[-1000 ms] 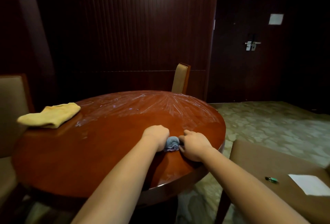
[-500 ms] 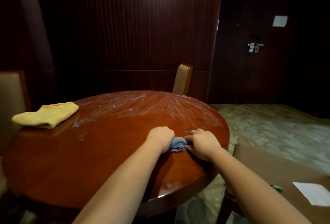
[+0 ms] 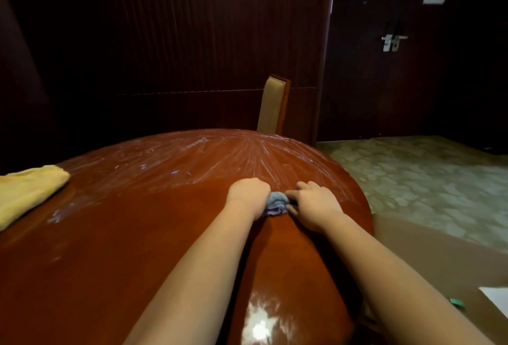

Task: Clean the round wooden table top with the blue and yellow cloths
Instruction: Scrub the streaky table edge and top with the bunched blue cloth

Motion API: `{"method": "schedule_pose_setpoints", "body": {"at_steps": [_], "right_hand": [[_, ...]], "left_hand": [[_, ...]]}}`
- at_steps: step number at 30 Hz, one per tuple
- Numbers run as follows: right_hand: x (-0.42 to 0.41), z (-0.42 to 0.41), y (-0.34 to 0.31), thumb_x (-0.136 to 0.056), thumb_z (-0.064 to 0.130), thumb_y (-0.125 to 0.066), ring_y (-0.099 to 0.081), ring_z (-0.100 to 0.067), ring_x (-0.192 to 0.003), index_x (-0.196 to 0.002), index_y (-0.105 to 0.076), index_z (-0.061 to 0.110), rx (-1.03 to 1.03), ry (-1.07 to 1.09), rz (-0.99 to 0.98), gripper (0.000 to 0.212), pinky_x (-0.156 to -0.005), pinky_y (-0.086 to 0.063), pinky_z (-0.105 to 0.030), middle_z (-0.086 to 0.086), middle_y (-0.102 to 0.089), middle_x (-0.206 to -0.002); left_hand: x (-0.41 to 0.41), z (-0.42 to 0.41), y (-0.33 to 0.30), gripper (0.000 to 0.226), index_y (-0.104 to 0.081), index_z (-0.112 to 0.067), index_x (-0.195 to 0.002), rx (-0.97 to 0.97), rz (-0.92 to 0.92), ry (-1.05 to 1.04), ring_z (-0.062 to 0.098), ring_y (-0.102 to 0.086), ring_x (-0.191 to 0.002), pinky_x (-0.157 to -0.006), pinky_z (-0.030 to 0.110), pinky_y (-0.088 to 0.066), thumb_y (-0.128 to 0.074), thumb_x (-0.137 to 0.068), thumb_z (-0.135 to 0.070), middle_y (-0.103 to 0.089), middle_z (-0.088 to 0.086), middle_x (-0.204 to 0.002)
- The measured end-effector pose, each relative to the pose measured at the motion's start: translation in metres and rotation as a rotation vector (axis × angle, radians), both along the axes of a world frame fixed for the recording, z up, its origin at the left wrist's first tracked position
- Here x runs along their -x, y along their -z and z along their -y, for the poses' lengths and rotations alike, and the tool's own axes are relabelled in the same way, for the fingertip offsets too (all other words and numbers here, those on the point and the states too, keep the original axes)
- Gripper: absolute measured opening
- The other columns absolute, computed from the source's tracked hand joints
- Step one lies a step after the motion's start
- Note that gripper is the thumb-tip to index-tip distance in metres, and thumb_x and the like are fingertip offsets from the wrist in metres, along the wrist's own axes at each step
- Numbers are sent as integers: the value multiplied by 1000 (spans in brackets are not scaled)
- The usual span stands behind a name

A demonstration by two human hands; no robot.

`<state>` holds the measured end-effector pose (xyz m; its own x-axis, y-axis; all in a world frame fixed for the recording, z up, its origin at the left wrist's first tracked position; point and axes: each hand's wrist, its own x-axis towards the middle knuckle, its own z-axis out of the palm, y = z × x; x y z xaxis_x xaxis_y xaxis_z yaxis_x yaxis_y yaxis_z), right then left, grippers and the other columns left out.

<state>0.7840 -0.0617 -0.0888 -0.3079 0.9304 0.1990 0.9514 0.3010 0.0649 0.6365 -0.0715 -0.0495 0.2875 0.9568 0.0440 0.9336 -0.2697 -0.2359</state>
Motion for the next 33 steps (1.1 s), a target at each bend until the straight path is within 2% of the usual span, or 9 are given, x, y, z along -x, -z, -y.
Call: {"method": "schedule_pose_setpoints", "body": {"at_steps": [4,9,15,24,28,33], "right_hand": [[1,-29,2,-99,43,-41,-44,-23,-113,-130,-50,33,2,28,-7,34,-79,-36,-32,-1,-49,-120],[2,-42,3,-99,42,-40,-44,-25,-116,-133,-47,32,22,58,-17,36,-83,-38,-34,-3,-47,-124],[6,-15,5,-99,40,-38,-43,-25,-114,-132,-47,29,34,62,-61,36,-87,-40,-36,-3,-46,-123],[7,39,-3,-99,42,-38,-41,-24,-114,-129,-49,29,19,13,19,34,-84,-38,-33,0,-50,-123],[10,35,-6,-99,37,-39,-41,-25,-114,-123,-52,30,8,23,54,28,-78,-33,-31,1,-51,-123],[17,7,-6,-99,27,-37,-40,-25,-116,-129,-49,31,8,34,44,32,-83,-34,-32,0,-50,-126]], "left_hand": [[0,-31,3,26,-65,-4,-110,-5,21,-11,36,-61,-106,-81,39,-50,-59,-88,-15,-64,17,-115],[3,-43,8,23,-66,-6,-107,-25,25,9,35,-62,-104,-79,38,-50,-56,-88,-13,-65,16,-112],[7,-19,8,22,-67,-7,-106,-15,81,2,34,-63,-103,-78,38,-51,-56,-88,-13,-66,15,-111],[10,37,11,23,-67,-8,-101,-7,95,-7,32,-61,-102,-77,36,-51,-53,-87,-20,-65,12,-109],[7,38,12,21,-64,-9,-106,-28,58,-21,30,-61,-106,-79,37,-51,-51,-91,-17,-63,10,-114],[8,15,11,20,-62,-6,-108,-24,62,-58,31,-61,-108,-81,39,-51,-53,-92,-14,-63,11,-116]]}}
